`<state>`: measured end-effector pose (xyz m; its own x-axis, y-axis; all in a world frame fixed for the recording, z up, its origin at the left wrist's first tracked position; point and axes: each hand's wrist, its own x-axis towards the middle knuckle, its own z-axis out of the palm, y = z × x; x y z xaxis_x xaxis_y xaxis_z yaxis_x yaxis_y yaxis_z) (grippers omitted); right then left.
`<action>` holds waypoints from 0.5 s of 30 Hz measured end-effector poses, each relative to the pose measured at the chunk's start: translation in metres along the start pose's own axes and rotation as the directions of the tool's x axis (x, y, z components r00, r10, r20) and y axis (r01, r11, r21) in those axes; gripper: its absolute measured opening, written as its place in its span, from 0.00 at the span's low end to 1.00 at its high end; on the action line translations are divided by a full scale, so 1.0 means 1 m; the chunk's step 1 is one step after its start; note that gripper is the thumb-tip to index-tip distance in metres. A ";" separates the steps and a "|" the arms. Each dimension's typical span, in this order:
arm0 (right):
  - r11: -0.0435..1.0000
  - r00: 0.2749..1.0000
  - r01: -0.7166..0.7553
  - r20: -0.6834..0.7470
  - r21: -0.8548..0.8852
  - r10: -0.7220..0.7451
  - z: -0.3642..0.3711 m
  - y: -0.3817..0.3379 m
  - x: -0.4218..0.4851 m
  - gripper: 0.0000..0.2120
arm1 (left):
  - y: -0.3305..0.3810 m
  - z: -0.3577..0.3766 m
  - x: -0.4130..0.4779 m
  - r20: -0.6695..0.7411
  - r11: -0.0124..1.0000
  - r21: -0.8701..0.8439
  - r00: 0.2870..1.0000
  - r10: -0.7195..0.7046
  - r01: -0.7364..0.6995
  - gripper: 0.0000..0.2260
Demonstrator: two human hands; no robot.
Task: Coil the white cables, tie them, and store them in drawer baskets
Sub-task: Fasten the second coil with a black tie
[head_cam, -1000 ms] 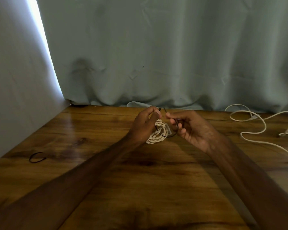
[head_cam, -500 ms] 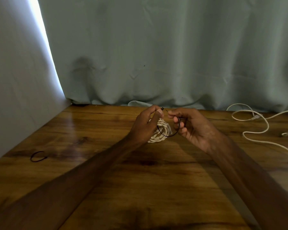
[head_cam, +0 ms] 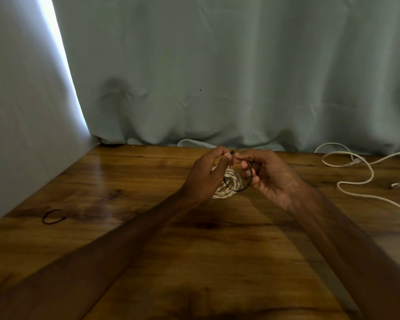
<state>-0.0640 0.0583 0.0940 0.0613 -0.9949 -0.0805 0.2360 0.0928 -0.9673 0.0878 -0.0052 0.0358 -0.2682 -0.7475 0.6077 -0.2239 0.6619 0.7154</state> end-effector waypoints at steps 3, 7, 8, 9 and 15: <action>1.000 1.000 -0.002 -0.003 0.009 0.002 -0.001 0.000 0.001 0.04 | 0.000 0.001 0.000 -0.004 1.000 0.007 1.000 -0.004 0.004 0.10; 1.000 1.000 0.002 0.004 0.007 -0.002 -0.002 0.000 0.002 0.06 | -0.004 -0.001 0.001 -0.011 1.000 0.004 1.000 -0.010 0.010 0.10; 1.000 1.000 0.003 0.009 0.007 -0.003 -0.003 0.000 0.002 0.07 | -0.004 -0.001 0.002 -0.011 1.000 0.003 1.000 -0.010 0.011 0.10; 1.000 1.000 0.002 0.012 0.007 -0.003 -0.003 0.001 0.002 0.07 | -0.005 -0.001 0.002 -0.010 1.000 0.004 1.000 -0.011 0.011 0.10; 1.000 1.000 -0.001 0.018 0.002 0.001 -0.004 0.003 0.005 0.05 | -0.002 -0.001 0.000 0.003 1.000 0.009 1.000 -0.003 0.003 0.10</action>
<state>-0.0673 0.0534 0.0896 0.0793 -0.9939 -0.0769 0.2379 0.0938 -0.9668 0.0889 -0.0064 0.0350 -0.2702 -0.7496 0.6043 -0.2330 0.6599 0.7143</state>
